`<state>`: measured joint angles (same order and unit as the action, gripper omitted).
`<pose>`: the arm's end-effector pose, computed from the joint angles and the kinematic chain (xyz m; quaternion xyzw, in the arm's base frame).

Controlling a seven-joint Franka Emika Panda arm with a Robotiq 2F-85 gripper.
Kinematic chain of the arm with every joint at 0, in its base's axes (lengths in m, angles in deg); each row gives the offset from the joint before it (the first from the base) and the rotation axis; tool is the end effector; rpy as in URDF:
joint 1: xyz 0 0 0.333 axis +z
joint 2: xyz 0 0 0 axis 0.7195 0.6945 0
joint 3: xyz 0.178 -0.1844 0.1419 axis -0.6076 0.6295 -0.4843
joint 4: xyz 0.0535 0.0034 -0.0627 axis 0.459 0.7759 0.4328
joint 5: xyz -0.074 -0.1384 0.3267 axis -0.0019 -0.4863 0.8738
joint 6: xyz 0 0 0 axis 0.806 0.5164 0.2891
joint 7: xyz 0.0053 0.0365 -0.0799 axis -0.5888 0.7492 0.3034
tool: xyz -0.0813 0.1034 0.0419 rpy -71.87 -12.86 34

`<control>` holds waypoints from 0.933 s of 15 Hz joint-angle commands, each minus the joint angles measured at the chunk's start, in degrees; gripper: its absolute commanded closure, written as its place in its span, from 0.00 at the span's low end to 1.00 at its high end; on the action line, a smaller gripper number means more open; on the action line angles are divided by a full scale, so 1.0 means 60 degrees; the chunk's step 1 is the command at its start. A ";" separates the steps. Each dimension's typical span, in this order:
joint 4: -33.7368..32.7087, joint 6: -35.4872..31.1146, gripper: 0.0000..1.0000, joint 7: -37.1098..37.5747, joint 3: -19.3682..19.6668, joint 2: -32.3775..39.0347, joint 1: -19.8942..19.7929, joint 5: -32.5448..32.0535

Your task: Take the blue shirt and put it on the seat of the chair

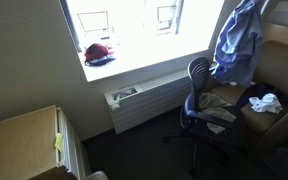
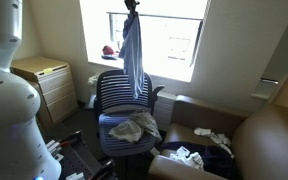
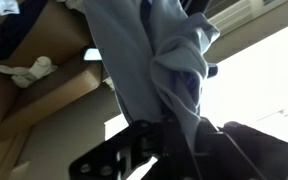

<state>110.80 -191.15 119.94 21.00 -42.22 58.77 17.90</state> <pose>0.6163 0.2057 0.5923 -0.9766 0.1085 -0.1814 0.0385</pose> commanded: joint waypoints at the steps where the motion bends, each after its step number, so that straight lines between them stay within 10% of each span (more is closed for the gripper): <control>1: 0.0506 -0.0183 0.98 0.0575 0.0469 0.0724 0.0305 -0.1730; 14: 0.0969 0.1009 0.98 -0.1840 0.0621 0.4445 -0.0679 0.2084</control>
<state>116.63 -186.65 113.91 26.51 -17.32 55.19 25.73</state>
